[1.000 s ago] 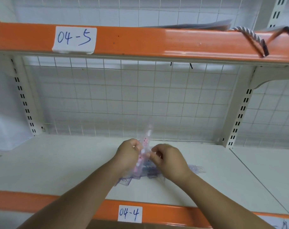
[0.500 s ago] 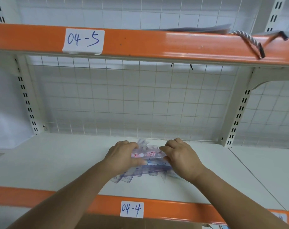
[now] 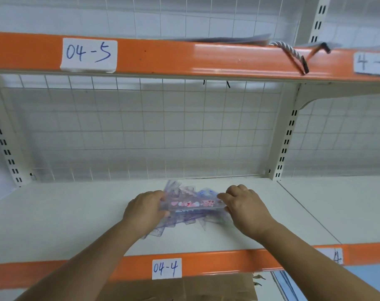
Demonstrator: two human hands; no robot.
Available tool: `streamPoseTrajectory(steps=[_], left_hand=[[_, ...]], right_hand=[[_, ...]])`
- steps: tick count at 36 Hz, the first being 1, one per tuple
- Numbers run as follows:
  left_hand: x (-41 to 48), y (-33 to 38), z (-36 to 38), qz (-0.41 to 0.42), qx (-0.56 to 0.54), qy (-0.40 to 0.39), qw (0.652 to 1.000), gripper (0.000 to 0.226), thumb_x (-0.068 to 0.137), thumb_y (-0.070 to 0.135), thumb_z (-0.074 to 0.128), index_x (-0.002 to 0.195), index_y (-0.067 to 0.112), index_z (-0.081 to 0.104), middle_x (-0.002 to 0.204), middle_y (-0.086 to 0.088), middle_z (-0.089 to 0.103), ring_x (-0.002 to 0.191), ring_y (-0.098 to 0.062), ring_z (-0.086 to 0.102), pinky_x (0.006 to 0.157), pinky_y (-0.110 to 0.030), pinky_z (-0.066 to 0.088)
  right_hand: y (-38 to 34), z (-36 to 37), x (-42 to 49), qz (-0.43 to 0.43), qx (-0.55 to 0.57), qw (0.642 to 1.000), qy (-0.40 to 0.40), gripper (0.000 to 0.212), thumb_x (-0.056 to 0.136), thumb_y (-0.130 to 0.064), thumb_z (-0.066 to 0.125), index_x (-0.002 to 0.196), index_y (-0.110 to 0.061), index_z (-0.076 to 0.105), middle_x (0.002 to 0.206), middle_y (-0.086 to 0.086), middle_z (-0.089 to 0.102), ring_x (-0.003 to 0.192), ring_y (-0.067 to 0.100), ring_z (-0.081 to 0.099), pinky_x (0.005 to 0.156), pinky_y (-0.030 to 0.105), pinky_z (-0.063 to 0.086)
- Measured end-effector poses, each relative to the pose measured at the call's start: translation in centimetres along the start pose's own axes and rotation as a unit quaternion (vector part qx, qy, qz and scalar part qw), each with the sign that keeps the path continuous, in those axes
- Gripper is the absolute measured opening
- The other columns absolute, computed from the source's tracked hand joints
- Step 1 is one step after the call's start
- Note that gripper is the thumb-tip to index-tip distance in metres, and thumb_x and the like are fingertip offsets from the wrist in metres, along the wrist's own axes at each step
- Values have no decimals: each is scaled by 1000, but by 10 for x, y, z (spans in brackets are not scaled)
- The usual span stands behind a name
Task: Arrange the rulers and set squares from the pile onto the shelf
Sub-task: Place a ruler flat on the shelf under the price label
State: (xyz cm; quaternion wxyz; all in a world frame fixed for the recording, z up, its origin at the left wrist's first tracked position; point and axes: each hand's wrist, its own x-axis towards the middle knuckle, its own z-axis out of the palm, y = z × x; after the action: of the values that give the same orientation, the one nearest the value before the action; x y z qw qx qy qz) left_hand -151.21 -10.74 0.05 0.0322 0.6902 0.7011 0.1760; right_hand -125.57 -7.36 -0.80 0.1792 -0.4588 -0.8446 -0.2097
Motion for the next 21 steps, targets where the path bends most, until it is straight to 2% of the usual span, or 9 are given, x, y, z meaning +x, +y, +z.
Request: streamPoseTrajectory(steps=[5,7,9,14,17,21], left_hand=[[-3,3,7,0,17,-14,1000,22,94,16,47,108,21,62,112,1,63,99,-20,59,76,-25,44],[-3,8,12,4,11,-20,1000,22,93,14,46,103,21,64,109,-1,65,98,-21,59,79,-28,48],[-5,17,14,10,9,-27,1000,19,93,13,46,96,22,62,106,-1,66,96,-21,59,79,-28,47],[-6,51,18,36,12,-27,999,19,94,15,46,97,24,62,105,3,65,94,-18,58,78,-26,45],[-6,78,23,46,16,-24,999,18,94,17,46,87,29,57,101,4,67,93,-17,59,75,-26,45],[-7,123,35,62,14,-22,998,16,92,18,49,94,24,63,100,3,69,95,-19,61,76,-27,46]], right_hand=[[11,-7,-21,39,11,998,-53,38,63,-11,82,99,-16,72,79,4,63,72,28,60,55,34,46],[15,-12,-27,50,10,996,-70,32,81,-13,68,113,-16,66,94,7,63,88,31,58,69,37,44],[21,-16,-33,55,9,995,-80,33,91,-15,55,124,-17,59,108,8,60,100,32,53,79,37,41],[43,-24,-52,72,16,994,-76,35,88,-13,60,122,-17,62,106,8,63,97,32,56,77,38,43],[65,-34,-67,78,14,994,-73,37,91,-14,56,128,-18,58,114,7,60,105,31,53,84,38,41],[105,-50,-94,87,5,992,-94,39,97,-19,45,136,-23,47,125,3,52,116,26,45,90,32,35]])
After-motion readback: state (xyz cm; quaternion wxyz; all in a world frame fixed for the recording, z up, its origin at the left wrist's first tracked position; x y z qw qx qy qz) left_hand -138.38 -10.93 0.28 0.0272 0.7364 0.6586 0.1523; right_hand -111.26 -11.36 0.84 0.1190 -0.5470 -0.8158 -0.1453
